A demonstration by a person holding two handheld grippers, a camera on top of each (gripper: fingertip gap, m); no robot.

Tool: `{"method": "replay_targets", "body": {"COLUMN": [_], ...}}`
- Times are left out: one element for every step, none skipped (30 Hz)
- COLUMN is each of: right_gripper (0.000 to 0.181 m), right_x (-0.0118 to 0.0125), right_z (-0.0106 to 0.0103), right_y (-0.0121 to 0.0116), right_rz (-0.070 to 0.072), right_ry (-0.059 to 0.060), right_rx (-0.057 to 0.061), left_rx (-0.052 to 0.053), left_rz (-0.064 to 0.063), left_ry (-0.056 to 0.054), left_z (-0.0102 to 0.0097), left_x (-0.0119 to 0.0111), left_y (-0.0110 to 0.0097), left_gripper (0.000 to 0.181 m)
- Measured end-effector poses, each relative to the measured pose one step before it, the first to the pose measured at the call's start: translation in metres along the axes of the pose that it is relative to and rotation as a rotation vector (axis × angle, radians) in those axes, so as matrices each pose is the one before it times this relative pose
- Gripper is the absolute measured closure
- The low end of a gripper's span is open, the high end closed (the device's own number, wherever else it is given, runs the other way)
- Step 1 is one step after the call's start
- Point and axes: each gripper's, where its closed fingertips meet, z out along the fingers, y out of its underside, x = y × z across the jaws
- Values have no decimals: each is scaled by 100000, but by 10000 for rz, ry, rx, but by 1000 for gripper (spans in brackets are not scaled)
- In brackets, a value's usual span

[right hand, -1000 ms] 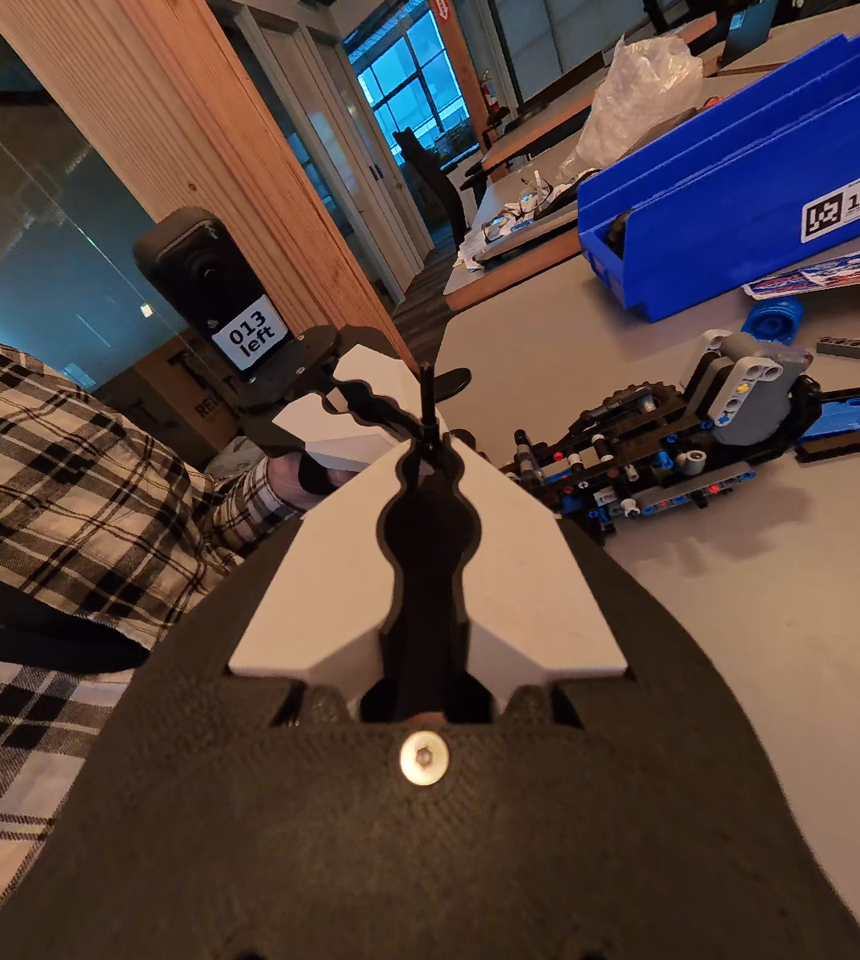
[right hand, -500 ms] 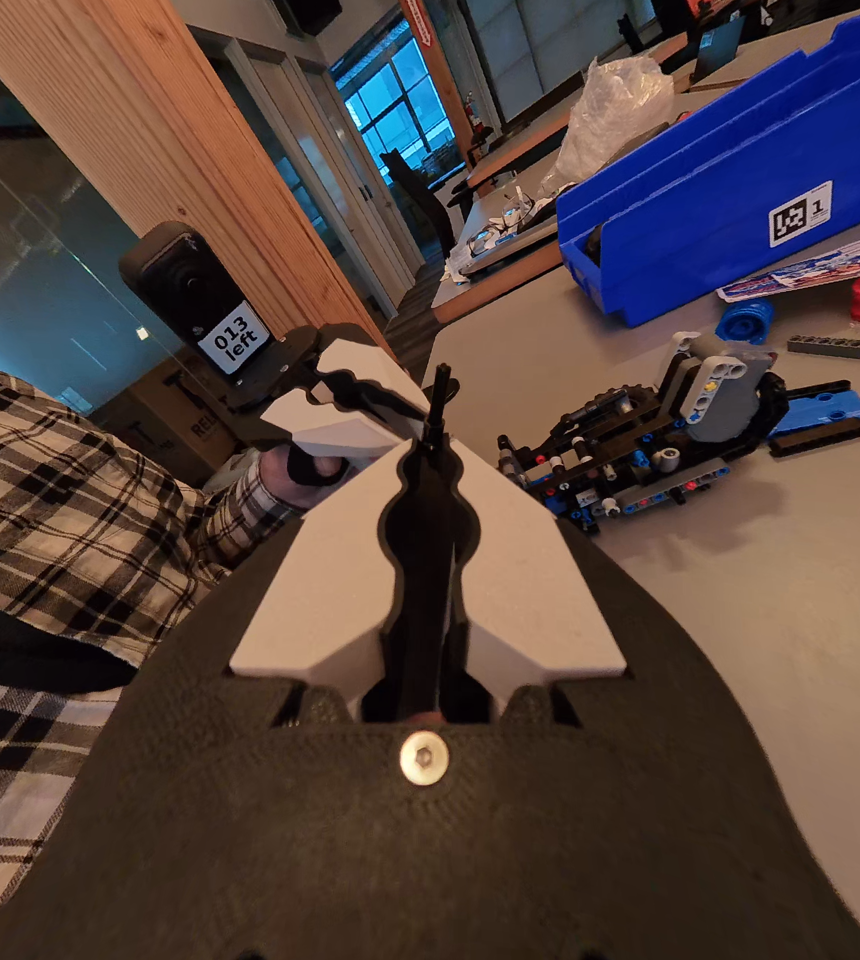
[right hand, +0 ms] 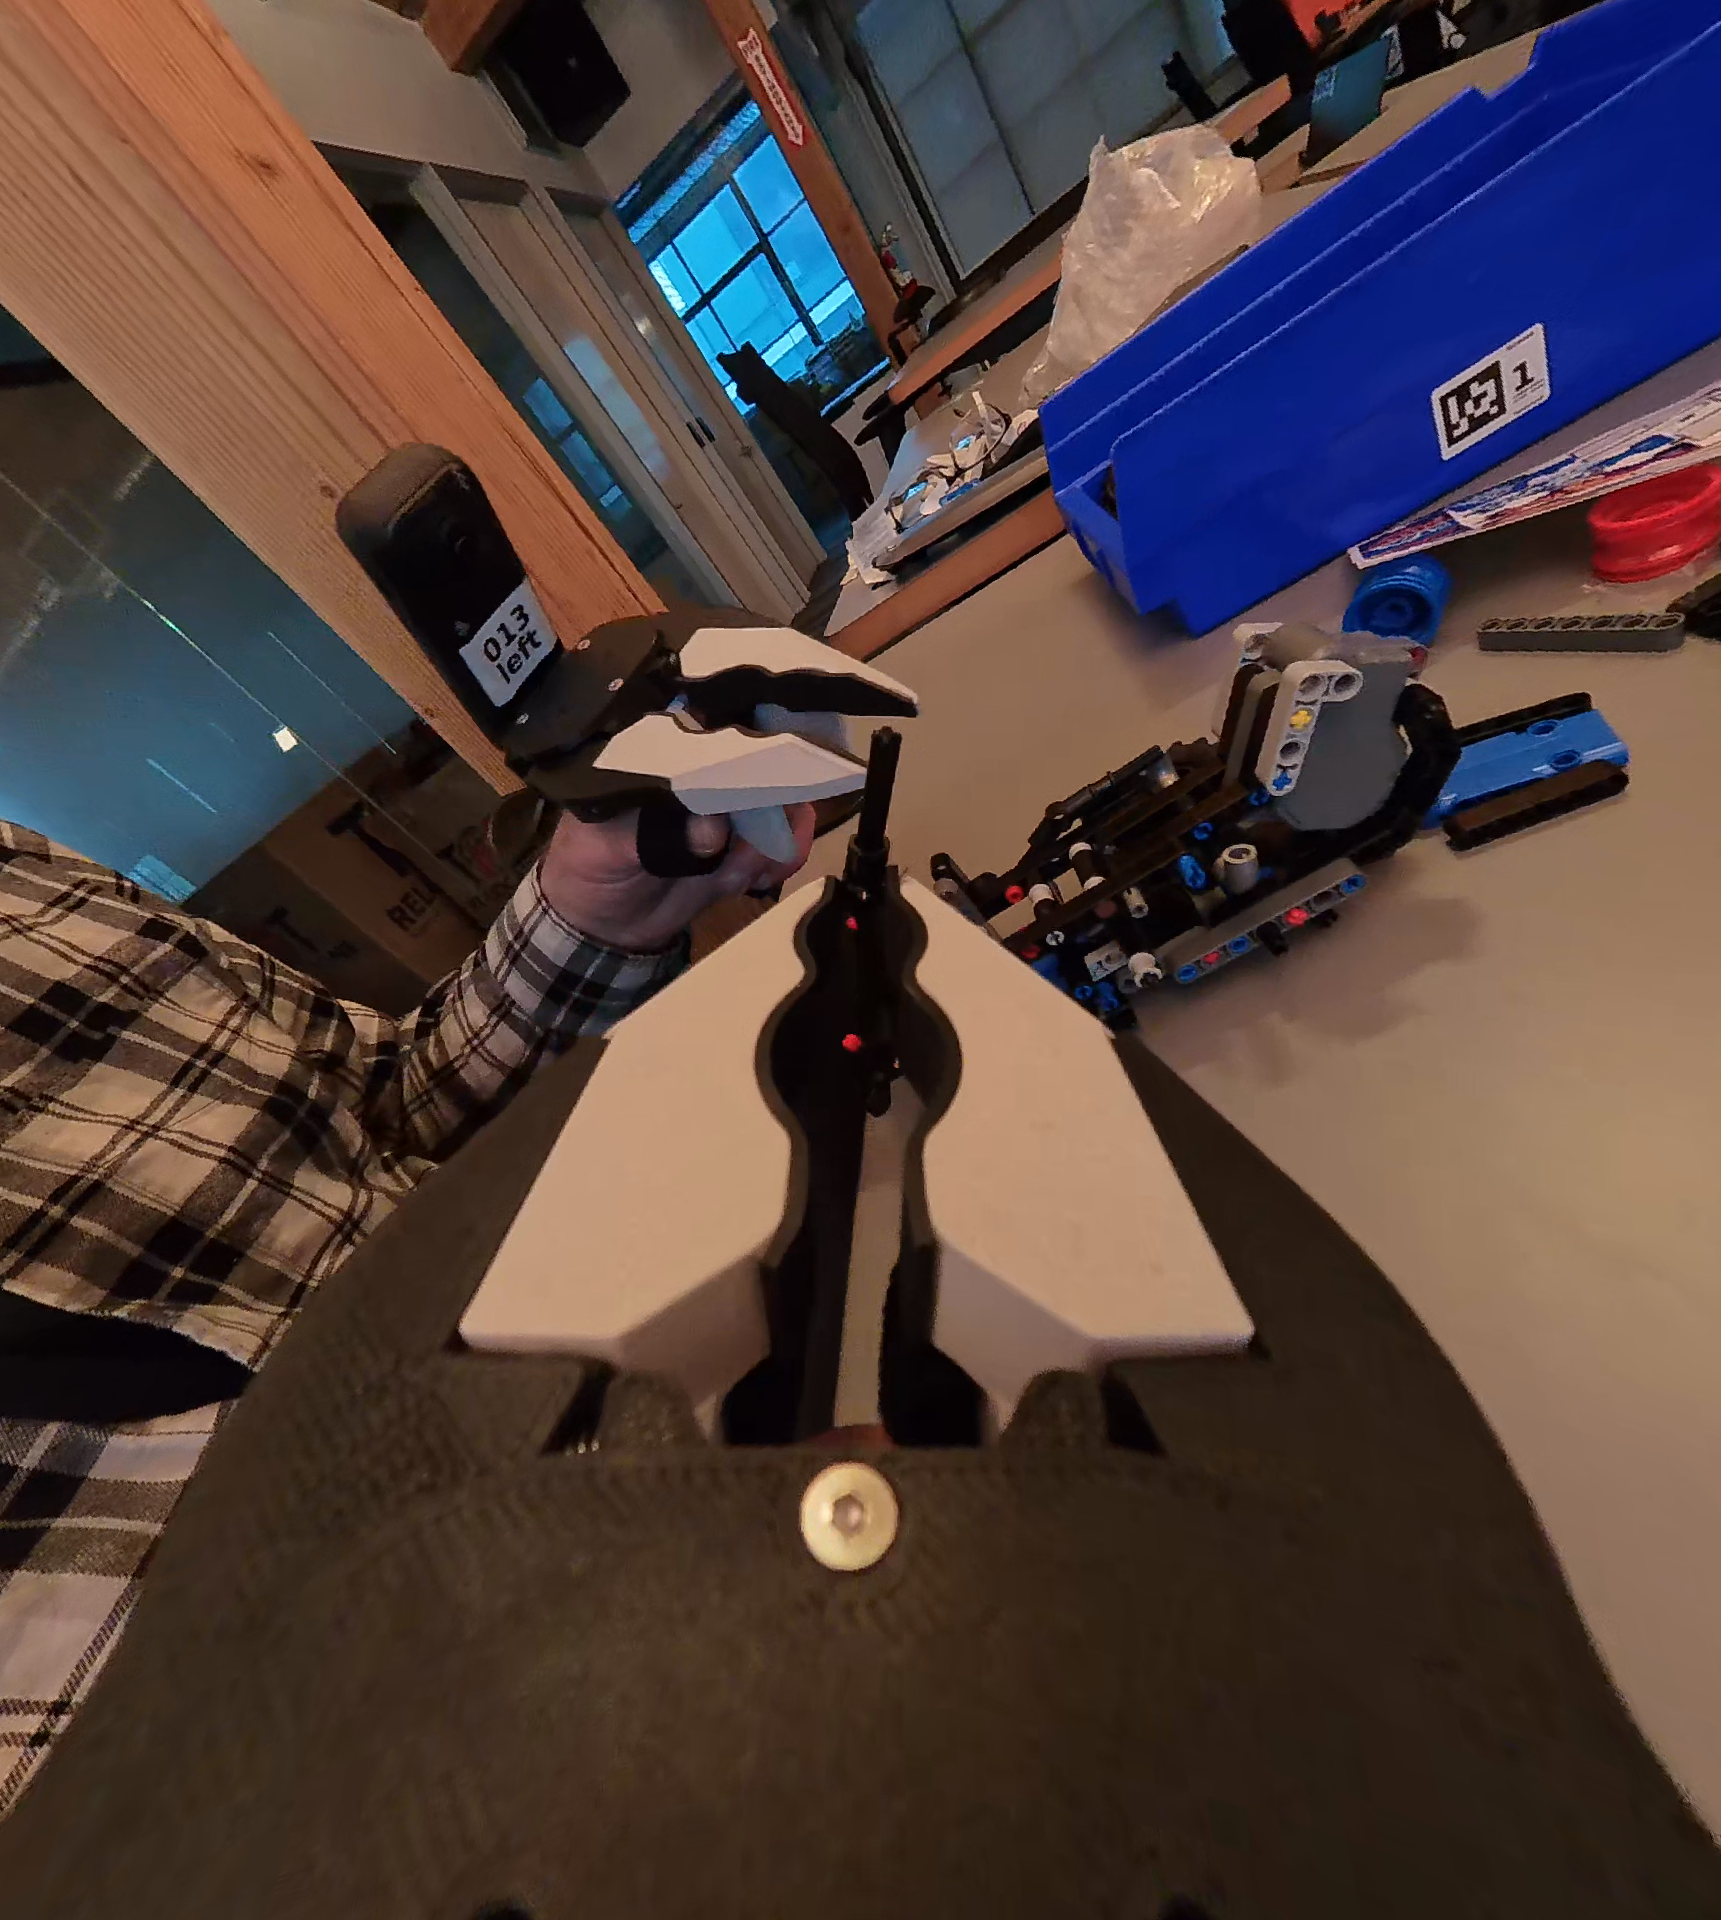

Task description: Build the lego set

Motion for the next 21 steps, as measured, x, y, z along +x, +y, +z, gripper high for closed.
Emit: {"method": "replay_targets", "body": {"right_gripper": [176,176,176,176,176,176,176,176,176,176,176,176,176,176,176,176,176,176,176,176,176], "right_x": [128,82,-22,-81,-227,-298,-449,-503,-309,-133,-161,-221,-175,-152,-83,-1,46,77,115,137,176], "right_z": [-85,-93,-109,-101,-116,-147,-175,-206,-185,-170,-95,-42,14,43,39,35,25,12,10,4,7], "right_y": [49,10,-72,-95,-109,-217,-328,-366,-288,-208,-126,-73,-48,24,54,52,65,75,85,88,130], "right_rz": [44,66,68,70,33,31,43,77,64,3,-14,-8,-9,-20,-21,8,25,15,-5,-9,-13], "right_ry": [8,-38,-98,-138,-229,-279,-382,-425,-295,-147,-145,-158,-115,-90,-60,-20,-15,16,50,72,97], "right_rx": [-7,22,73,79,91,148,226,231,168,113,62,44,34,-6,-22,-19,-20,-27,-40,-54,-80], "left_rx": [-135,-131,-96,-58,-45,-49,-53,-51,-53,-56,-56,-78,-116,-102,-74,-79,-98,-92,-71,-35,-7], "left_rz": [-64,-92,-94,-56,-36,-34,-36,-28,-41,-81,-102,-103,-95,-81,-67,-57,-61,-57,-38,-11,6], "left_ry": [41,82,73,42,31,55,53,29,39,69,92,102,124,132,127,126,123,107,75,37,29], "left_z": [111,111,95,65,59,66,97,92,105,107,103,102,95,79,64,73,72,77,66,42,17], "left_x": [-187,-134,-114,-124,-87,-25,-12,-62,-67,-38,-23,1,35,70,109,118,125,108,69,38,38], "left_y": [352,324,258,183,141,128,139,172,202,206,217,259,310,285,226,237,244,234,173,71,-13], "left_gripper": [158,157,155,154,154,153,152,152,151,151,149,148,147,145,145,144,143,142,141,140,141]}}
